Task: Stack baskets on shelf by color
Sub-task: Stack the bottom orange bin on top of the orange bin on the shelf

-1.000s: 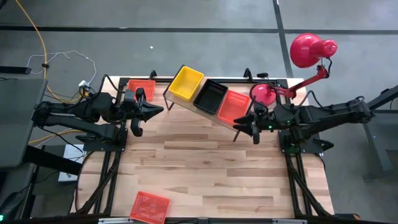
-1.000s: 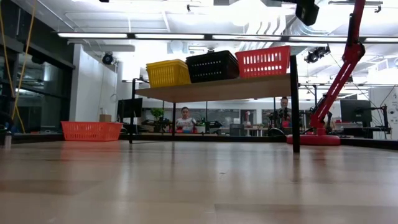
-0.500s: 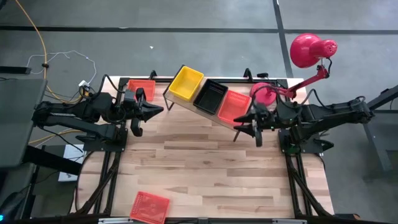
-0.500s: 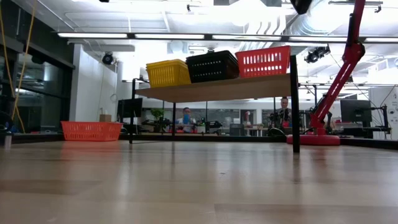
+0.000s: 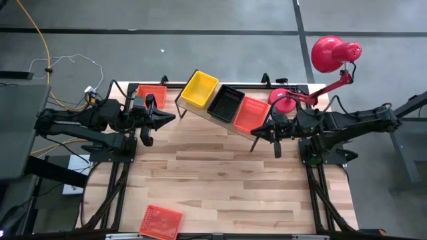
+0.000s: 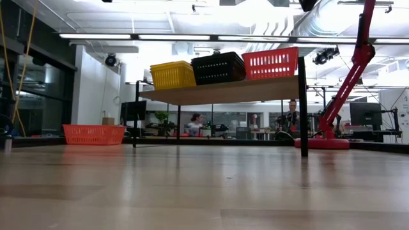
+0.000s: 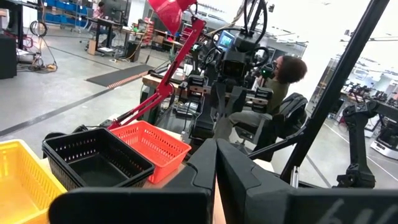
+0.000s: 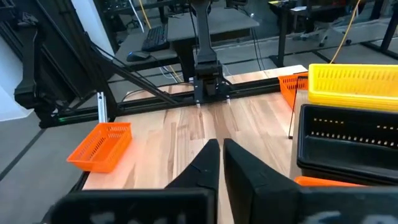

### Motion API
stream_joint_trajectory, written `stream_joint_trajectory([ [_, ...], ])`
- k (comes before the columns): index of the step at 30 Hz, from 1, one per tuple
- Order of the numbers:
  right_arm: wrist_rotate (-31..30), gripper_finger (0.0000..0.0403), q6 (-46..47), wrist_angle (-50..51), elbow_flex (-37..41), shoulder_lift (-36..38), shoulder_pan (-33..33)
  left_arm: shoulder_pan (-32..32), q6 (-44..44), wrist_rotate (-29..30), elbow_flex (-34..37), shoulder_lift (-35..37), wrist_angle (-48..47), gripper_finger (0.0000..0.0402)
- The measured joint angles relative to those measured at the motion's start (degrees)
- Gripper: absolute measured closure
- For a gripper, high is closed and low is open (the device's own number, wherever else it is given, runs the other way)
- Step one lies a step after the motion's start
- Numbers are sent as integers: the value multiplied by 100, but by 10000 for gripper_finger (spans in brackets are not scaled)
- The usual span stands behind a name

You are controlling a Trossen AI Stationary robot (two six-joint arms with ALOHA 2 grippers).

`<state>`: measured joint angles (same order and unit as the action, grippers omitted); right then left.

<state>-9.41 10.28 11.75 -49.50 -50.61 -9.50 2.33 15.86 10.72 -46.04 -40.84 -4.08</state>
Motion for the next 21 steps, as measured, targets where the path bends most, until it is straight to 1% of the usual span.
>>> stream_joint_trajectory([
  [5,-7,400,-23,-1,0,0,0,1,0,-2,0,0,0,402],
  [16,-7,402,16,-1,-2,0,0,0,0,-10,0,-7,28,402],
  [21,-7,402,25,-3,-1,0,0,-57,209,-379,0,-113,309,398],
])
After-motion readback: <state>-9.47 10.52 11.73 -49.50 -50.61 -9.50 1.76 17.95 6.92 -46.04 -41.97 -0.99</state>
